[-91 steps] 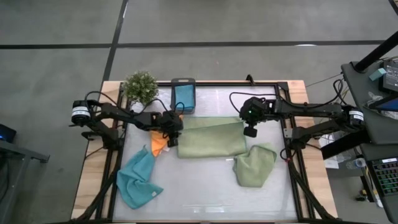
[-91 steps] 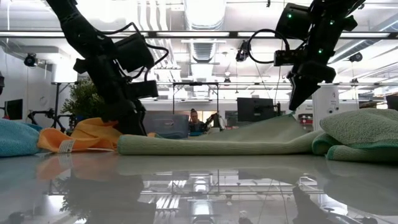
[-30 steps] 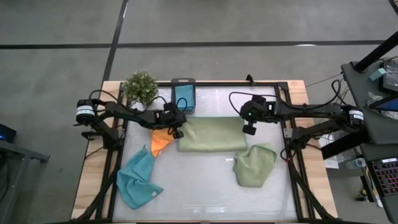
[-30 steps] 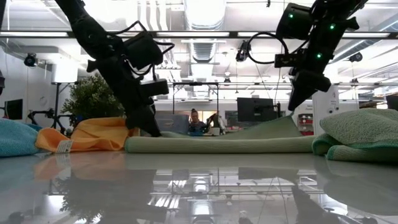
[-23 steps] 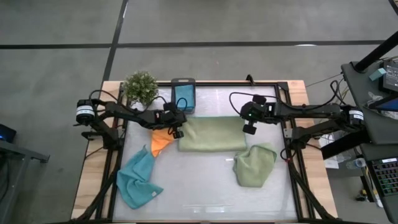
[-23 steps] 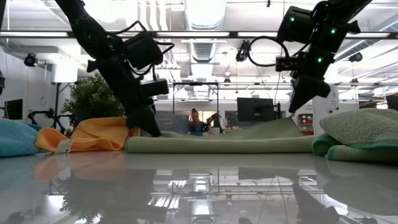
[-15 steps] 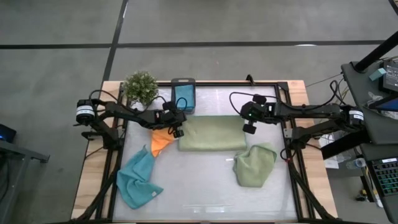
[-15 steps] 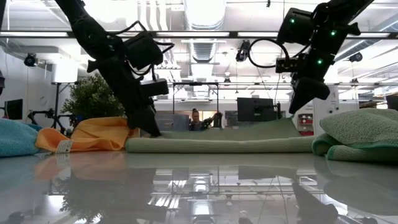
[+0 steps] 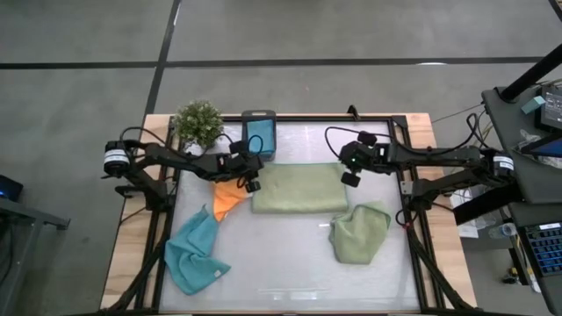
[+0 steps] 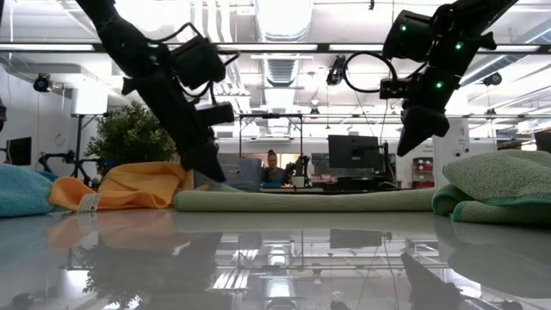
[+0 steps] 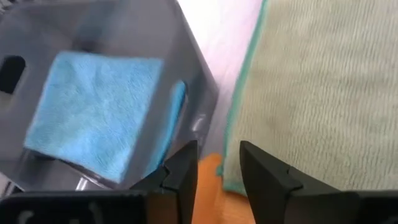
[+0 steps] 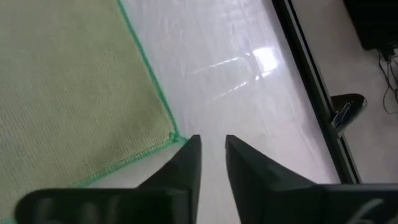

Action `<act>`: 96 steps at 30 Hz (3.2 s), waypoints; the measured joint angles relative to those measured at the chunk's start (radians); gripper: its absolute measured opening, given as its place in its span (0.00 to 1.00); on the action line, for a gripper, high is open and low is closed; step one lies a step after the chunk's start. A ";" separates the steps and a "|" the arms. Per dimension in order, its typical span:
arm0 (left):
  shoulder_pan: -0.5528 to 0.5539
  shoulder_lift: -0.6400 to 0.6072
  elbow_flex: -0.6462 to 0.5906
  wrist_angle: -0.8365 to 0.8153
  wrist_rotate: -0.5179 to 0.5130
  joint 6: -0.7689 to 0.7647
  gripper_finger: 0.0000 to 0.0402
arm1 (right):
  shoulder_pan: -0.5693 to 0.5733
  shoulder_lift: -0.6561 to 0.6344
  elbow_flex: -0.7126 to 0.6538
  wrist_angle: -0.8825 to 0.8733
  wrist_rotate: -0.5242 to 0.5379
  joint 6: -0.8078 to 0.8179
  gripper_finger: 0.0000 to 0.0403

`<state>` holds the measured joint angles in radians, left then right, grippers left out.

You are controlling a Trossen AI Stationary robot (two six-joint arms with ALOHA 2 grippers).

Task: Fold microfiber towels
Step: Fold the top green towel

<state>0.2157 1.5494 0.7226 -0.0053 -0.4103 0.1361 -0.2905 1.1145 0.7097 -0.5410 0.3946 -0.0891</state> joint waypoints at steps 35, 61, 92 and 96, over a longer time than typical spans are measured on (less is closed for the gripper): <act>-0.245 -0.144 0.002 -0.064 0.173 -0.132 0.26 | -0.016 -0.014 -0.299 0.283 -0.431 0.807 0.53; -0.244 -0.144 -0.003 -0.038 0.167 -0.131 0.26 | -0.016 0.013 -0.455 0.759 -0.528 0.837 0.17; -0.244 -0.139 -0.091 0.048 0.167 -0.186 0.26 | -0.044 -0.033 0.087 -0.208 -0.167 0.548 0.02; -0.244 -0.101 -0.091 0.085 0.168 -0.184 0.26 | -0.043 -0.006 0.143 -0.183 -0.243 0.550 0.02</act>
<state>-0.0280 1.4485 0.6315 0.0800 -0.2424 -0.0474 -0.3340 1.1084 0.8526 -0.7238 0.1512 0.4606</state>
